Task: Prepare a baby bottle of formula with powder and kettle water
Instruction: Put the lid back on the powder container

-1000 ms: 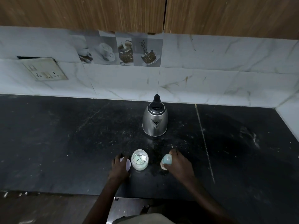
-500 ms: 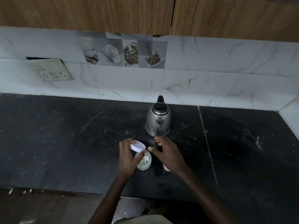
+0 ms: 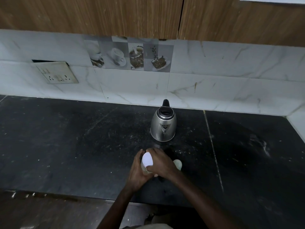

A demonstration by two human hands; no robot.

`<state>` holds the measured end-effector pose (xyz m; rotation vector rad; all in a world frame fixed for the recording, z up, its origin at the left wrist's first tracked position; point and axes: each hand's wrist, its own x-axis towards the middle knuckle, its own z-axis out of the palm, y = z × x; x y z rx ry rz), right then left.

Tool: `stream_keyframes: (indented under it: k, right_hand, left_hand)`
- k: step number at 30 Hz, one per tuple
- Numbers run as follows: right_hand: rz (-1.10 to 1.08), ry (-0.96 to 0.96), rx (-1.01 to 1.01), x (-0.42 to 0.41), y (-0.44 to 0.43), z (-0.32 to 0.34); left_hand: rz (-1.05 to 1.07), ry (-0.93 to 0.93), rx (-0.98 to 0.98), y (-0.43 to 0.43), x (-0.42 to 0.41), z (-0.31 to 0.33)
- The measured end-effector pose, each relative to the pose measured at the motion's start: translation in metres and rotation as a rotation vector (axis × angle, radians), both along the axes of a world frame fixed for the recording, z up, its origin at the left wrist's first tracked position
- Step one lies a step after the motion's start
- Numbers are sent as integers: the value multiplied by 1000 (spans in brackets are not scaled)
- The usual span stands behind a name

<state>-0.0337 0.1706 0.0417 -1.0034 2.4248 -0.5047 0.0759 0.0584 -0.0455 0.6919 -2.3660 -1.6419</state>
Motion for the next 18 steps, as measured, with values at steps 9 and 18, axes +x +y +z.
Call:
stream_keyframes:
  k: [9, 18]
  right_hand:
    - [127, 204, 166, 10, -7, -4]
    - [112, 222, 196, 17, -17, 6]
  left_hand:
    - [-4, -78, -34, 2, 5, -9]
    - [10, -100, -46, 2, 5, -6]
